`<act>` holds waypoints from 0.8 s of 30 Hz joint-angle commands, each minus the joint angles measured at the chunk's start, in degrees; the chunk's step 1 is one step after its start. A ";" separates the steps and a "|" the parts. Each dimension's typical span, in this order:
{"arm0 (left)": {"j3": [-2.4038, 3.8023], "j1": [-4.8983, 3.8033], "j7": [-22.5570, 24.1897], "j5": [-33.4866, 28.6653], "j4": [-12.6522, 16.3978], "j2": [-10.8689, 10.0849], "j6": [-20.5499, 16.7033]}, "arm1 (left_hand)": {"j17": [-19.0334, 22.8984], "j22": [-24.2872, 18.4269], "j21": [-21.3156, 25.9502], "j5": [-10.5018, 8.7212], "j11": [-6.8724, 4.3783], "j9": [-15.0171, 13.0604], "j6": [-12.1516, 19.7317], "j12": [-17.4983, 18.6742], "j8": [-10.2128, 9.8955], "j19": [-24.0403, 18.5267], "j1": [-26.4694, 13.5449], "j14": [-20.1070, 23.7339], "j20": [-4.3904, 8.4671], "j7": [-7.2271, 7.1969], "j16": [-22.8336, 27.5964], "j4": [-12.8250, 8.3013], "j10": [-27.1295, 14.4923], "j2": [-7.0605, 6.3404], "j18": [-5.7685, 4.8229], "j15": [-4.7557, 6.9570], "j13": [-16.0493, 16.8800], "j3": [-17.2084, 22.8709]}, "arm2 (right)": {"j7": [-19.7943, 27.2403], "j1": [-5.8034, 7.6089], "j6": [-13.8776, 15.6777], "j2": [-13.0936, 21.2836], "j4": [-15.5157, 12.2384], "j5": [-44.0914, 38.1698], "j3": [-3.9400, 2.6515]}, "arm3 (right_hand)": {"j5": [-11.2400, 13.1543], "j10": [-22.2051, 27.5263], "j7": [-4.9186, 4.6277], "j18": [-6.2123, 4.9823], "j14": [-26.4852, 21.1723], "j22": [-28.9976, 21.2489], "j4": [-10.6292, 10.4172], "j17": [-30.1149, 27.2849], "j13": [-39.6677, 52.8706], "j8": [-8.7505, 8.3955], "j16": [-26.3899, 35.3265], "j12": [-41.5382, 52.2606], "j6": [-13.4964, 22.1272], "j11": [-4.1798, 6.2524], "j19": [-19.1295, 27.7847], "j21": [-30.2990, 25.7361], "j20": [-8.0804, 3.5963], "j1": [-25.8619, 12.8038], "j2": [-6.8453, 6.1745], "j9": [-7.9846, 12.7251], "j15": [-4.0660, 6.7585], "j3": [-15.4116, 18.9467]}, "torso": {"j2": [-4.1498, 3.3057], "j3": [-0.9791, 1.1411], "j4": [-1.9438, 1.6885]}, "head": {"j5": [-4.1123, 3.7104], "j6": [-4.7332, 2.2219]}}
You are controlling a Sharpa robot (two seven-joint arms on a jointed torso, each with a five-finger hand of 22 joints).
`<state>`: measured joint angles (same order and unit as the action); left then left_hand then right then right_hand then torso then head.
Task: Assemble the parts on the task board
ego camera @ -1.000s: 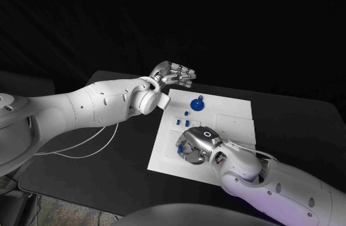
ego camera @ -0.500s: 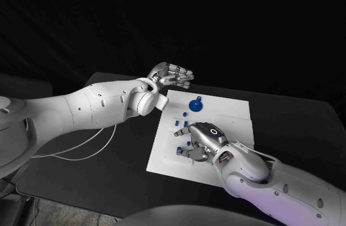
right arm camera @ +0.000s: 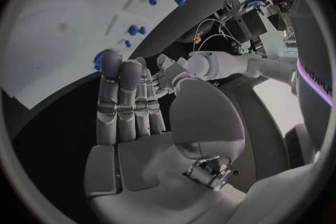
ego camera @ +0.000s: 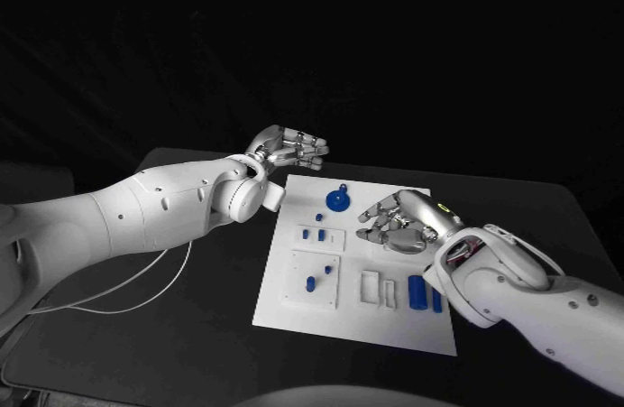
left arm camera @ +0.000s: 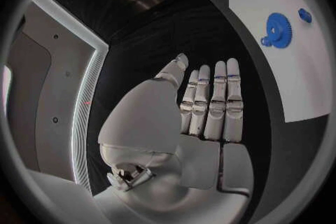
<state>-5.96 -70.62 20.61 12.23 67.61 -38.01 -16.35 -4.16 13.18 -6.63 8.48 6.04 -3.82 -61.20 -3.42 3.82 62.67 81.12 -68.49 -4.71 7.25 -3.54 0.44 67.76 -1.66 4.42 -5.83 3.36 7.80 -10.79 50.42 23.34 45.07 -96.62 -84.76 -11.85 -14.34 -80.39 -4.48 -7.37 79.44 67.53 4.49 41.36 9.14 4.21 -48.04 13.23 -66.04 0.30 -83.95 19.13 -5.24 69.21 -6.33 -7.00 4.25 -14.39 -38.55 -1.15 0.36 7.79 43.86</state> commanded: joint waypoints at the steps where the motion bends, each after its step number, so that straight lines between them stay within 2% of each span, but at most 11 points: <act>1: -0.01 0.24 0.58 -0.10 -0.24 -0.08 1.09 | -0.09 -0.06 -0.20 0.02 0.08 0.01 -0.14 -0.01 -0.15 -0.03 0.30 -0.39 0.00 0.14 -0.03 0.25 -0.04 0.13 0.13 0.12 0.03 -0.07 | -0.31 0.57 -8.81 2.36 0.30 12.91 -0.55 | -0.76 1.53 1.26 1.88 0.75 0.41 -0.16 0.40 9.02 -0.35 0.47 6.77 -1.78 1.33 -2.45 1.40 -1.14 -1.19 1.92 -4.50 1.11 4.02 | 0.56 0.19 0.42 | -1.73 -0.79; 4: -0.02 0.50 0.81 -0.15 -0.56 -0.13 1.52 | -0.10 -0.08 -0.20 0.03 0.07 0.01 -0.13 0.00 -0.16 -0.03 0.24 -0.41 -0.01 0.13 -0.03 0.28 -0.03 0.09 0.12 0.13 0.03 -0.12 | -2.40 0.92 -11.55 5.07 0.71 14.65 -0.98 | -1.05 4.68 2.30 2.40 1.17 0.54 -0.07 0.97 20.56 -0.19 0.84 14.24 -2.21 1.78 -2.54 2.79 -1.55 -2.46 3.22 -12.17 1.27 5.23 | 0.77 0.26 0.53 | -2.75 -1.24; 5: -0.02 0.52 0.83 -0.16 -0.58 -0.13 1.55 | -0.10 -0.08 -0.20 0.03 0.07 0.01 -0.13 0.00 -0.16 -0.03 0.24 -0.41 -0.01 0.13 -0.03 0.28 -0.03 0.09 0.12 0.13 0.03 -0.12 | -2.56 0.94 -11.70 5.23 0.75 14.72 -1.00 | -1.18 4.71 2.46 2.38 1.36 0.81 -0.24 1.09 21.28 -0.14 0.70 14.73 -2.21 1.90 -2.65 3.60 -1.62 -2.65 3.24 -12.82 1.38 5.33 | 0.79 0.26 0.56 | -2.78 -1.24; 10: -0.03 0.92 1.24 -0.19 -1.32 -0.08 1.91 | -0.16 -0.11 -0.30 0.01 0.05 0.01 -0.01 -0.01 -0.15 0.17 0.09 -0.70 0.04 0.16 -0.05 0.32 0.02 0.05 0.13 0.22 0.03 -0.30 | -8.09 1.14 -16.08 8.63 0.89 15.98 -1.27 | -3.57 5.98 3.58 2.95 2.29 3.89 -4.81 5.70 35.70 -0.29 -1.28 21.55 -0.82 2.73 -2.92 13.42 -2.30 -5.94 2.94 -31.75 2.01 7.29 | 1.43 0.53 1.24 | -3.15 -0.72; 12: -0.03 1.09 1.34 -0.20 -1.49 -0.10 1.99 | -0.19 -0.13 -0.33 0.02 0.04 0.02 0.05 0.00 -0.16 0.22 -0.02 -0.82 0.06 0.16 -0.07 0.35 0.05 -0.02 0.12 0.25 0.03 -0.42 | -11.14 1.17 -18.38 9.58 0.57 16.01 -1.31 | -3.59 5.14 3.99 3.23 2.60 4.81 -6.24 7.60 38.61 -0.33 -2.03 22.80 -1.75 3.22 -3.07 16.23 -2.38 -7.14 2.66 -34.78 2.21 7.36 | 1.61 0.59 1.40 | -3.23 -0.48; 14: -0.03 1.28 1.43 -0.20 -1.60 -0.12 2.07 | -0.19 -0.13 -0.33 0.02 0.04 0.02 0.05 0.00 -0.16 0.22 -0.02 -0.82 0.06 0.16 -0.07 0.35 0.05 -0.02 0.12 0.25 0.03 -0.42 | -14.43 1.19 -20.13 10.27 0.22 16.23 -1.33 | -5.33 4.90 3.92 3.36 2.89 5.70 -8.34 10.20 40.50 -0.26 -3.79 23.54 -2.04 3.15 -3.18 18.83 -2.50 -9.36 0.99 -36.73 2.23 9.26 | 1.83 0.65 1.53 | -3.47 -0.25; 15: -0.03 1.37 1.46 -0.20 -1.64 -0.14 2.13 | -0.19 -0.13 -0.33 0.02 0.04 0.02 0.05 0.00 -0.16 0.22 -0.02 -0.82 0.06 0.16 -0.07 0.35 0.05 -0.02 0.12 0.25 0.03 -0.42 | -16.16 1.19 -21.01 10.50 0.07 16.44 -1.34 | -7.48 5.39 3.97 3.28 2.65 6.55 -9.43 12.69 43.51 -0.41 -4.78 24.40 -1.71 2.98 -3.06 20.66 -2.37 -8.67 2.25 -39.91 2.29 13.93 | 1.90 0.67 1.55 | -3.55 -0.13; 16: -0.02 1.44 1.48 -0.20 -1.66 -0.16 2.19 | -0.22 -0.15 -0.36 0.03 0.05 0.02 0.11 0.00 -0.16 0.28 -0.04 -0.92 0.10 0.17 -0.06 0.33 0.04 -0.04 0.11 0.28 0.03 -0.50 | -17.54 1.20 -21.72 10.63 -0.04 16.64 -1.34 | -8.02 5.24 3.93 3.27 2.88 6.62 -9.38 13.20 44.04 -0.50 -4.75 24.19 -1.54 3.11 -3.10 20.90 -2.38 -8.44 2.38 -40.29 2.18 15.06 | 1.98 0.69 1.59 | -3.60 0.06; 17: -0.02 1.54 1.51 -0.20 -1.66 -0.20 2.26 | -0.22 -0.15 -0.36 0.03 0.05 0.02 0.11 0.00 -0.16 0.28 -0.04 -0.92 0.10 0.17 -0.06 0.33 0.04 -0.04 0.11 0.28 0.03 -0.50 | -19.50 1.20 -22.74 10.77 -0.19 16.91 -1.35 | -12.83 4.58 3.91 3.42 3.15 7.07 -8.93 15.01 46.88 -0.37 -6.03 26.76 -1.53 3.07 -3.19 22.05 -2.38 -9.03 2.92 -40.58 2.19 18.98 | 2.06 0.70 1.65 | -3.66 0.13; 18: -0.02 1.59 1.52 -0.20 -1.66 -0.22 2.31 | -0.22 -0.15 -0.36 0.03 0.05 0.02 0.11 0.00 -0.16 0.28 -0.04 -0.92 0.10 0.17 -0.06 0.33 0.04 -0.04 0.11 0.28 0.03 -0.50 | -20.66 1.19 -23.49 10.85 -0.28 17.03 -1.35 | -13.24 4.78 3.85 3.47 3.01 7.45 -7.48 16.74 49.41 -0.54 -6.59 27.61 -1.20 3.01 -3.10 22.66 -2.36 -8.21 5.89 -40.86 2.13 24.86 | 2.08 0.68 1.66 | -3.74 0.17; 24: -0.03 1.82 1.45 -0.20 -1.59 -0.35 2.63 | -0.23 -0.17 -0.37 0.00 0.03 0.02 0.14 -0.01 -0.16 0.30 -0.10 -0.96 0.12 0.18 -0.06 0.34 0.10 -0.04 0.09 0.29 0.03 -0.58 | -25.17 1.13 -28.02 11.08 -0.51 17.16 -1.34 | -13.31 3.00 3.48 3.41 3.76 8.59 -6.46 20.28 55.15 -0.57 -7.95 31.44 -0.75 2.88 -3.23 24.41 -2.24 -7.74 9.19 -35.55 2.04 28.22 | 2.30 0.59 1.77 | -3.96 0.58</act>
<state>-6.02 -68.86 21.12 12.20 65.93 -38.41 -14.96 -4.33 13.06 -6.63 8.48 6.05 -3.82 -61.20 -3.42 3.82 62.67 81.12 -69.20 -4.71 7.25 -3.54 0.78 67.76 -1.66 4.42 -5.54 3.36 7.46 -30.43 51.59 1.03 56.13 -97.01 -68.62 -13.17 -27.52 -77.03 -1.04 -4.39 82.81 74.96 -1.95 61.51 64.13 3.86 -55.63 44.57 -67.09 3.06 -83.94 43.25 -7.28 61.45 2.55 -42.76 6.35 13.64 -36.43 -0.51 2.01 3.88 44.29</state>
